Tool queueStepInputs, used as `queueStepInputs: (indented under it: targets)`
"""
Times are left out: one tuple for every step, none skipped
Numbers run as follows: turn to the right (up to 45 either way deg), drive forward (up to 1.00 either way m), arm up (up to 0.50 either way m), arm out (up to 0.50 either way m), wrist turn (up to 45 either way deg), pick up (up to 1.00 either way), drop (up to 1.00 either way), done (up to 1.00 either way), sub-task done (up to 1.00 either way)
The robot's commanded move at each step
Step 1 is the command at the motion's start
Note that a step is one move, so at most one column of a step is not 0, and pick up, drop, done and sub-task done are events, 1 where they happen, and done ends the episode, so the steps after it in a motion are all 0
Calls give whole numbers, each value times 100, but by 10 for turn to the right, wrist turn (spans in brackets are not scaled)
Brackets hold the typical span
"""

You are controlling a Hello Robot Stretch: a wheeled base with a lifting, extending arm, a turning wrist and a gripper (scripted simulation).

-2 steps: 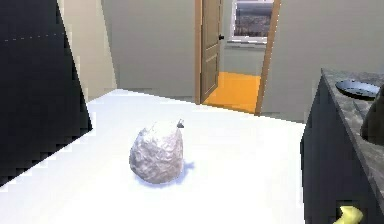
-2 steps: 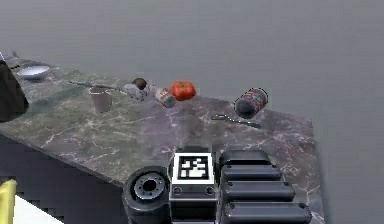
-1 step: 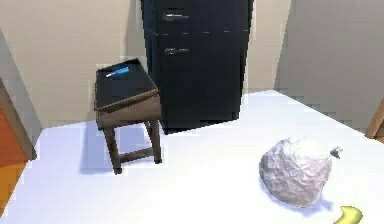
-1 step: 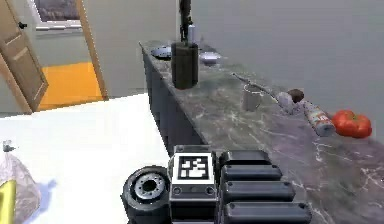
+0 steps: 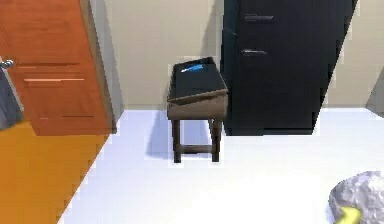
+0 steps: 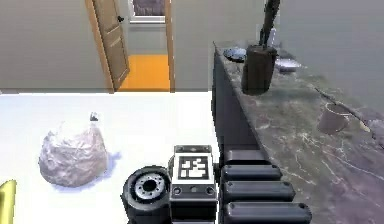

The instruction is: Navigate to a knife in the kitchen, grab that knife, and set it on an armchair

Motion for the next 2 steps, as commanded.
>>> queueStepInputs:
  targets:
    - [0,25,0,0,0,0,0,0,0]
    - [-450,0,0,0,0,0,0,0,0]
